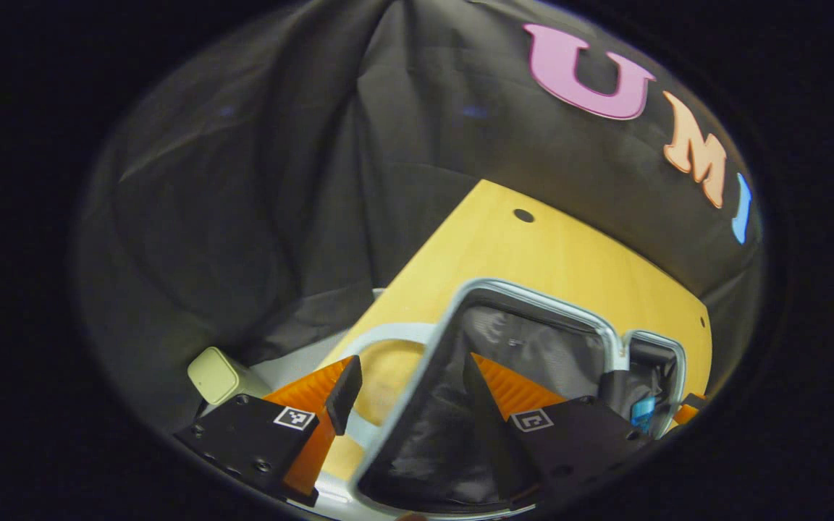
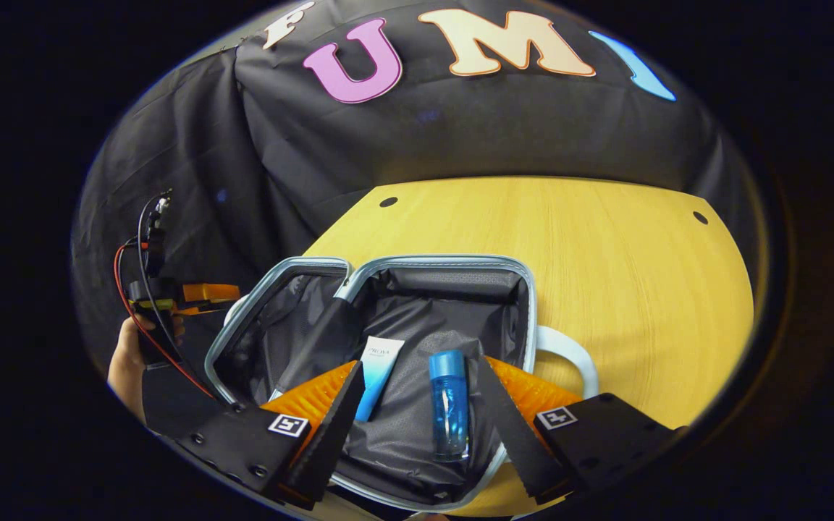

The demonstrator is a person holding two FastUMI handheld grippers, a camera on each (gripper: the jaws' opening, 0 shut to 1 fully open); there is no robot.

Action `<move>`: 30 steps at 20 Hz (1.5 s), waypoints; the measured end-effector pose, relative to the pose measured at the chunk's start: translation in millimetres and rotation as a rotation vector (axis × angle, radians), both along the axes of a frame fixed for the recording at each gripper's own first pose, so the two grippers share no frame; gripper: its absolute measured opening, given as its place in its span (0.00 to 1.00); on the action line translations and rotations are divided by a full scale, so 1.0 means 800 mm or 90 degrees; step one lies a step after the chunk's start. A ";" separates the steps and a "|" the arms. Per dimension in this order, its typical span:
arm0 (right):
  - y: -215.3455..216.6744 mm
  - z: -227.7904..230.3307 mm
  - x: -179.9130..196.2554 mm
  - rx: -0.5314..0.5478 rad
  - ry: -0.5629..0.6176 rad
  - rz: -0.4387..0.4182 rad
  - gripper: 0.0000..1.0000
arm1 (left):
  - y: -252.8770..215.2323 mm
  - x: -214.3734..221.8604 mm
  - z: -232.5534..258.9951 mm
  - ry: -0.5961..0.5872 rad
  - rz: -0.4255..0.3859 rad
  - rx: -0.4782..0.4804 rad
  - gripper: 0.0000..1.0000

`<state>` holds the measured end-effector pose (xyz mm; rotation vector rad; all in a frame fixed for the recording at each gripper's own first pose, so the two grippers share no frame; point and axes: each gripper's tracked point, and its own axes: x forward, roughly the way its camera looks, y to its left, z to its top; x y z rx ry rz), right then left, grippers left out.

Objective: First open the suitcase, pack the skin care products into it, and then close the suitcase.

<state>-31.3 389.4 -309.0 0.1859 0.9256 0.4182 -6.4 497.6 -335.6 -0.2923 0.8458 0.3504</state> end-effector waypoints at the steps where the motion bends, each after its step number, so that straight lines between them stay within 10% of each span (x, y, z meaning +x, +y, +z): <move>1: 0.001 0.000 0.001 0.001 0.000 -0.006 0.98 | 0.013 -0.002 -0.009 0.011 0.009 0.001 0.83; 9: -0.005 -0.003 0.010 -0.008 0.000 -0.036 0.98 | 0.056 -0.008 -0.067 0.071 0.041 -0.017 0.83; 11: -0.005 -0.002 0.010 -0.004 0.002 -0.033 0.98 | 0.062 -0.014 -0.071 0.084 0.048 -0.036 0.70; 14: -0.009 0.006 0.013 -0.006 -0.017 -0.030 0.98 | 0.051 -0.014 -0.076 0.086 0.036 -0.050 0.19; 18: -0.018 0.020 0.016 -0.004 -0.050 -0.022 0.98 | 0.041 -0.017 -0.032 0.063 -0.028 0.009 0.01; 30: -0.060 0.062 0.007 0.015 -0.145 0.056 0.98 | -0.048 -0.009 0.168 -0.084 -0.042 0.087 0.00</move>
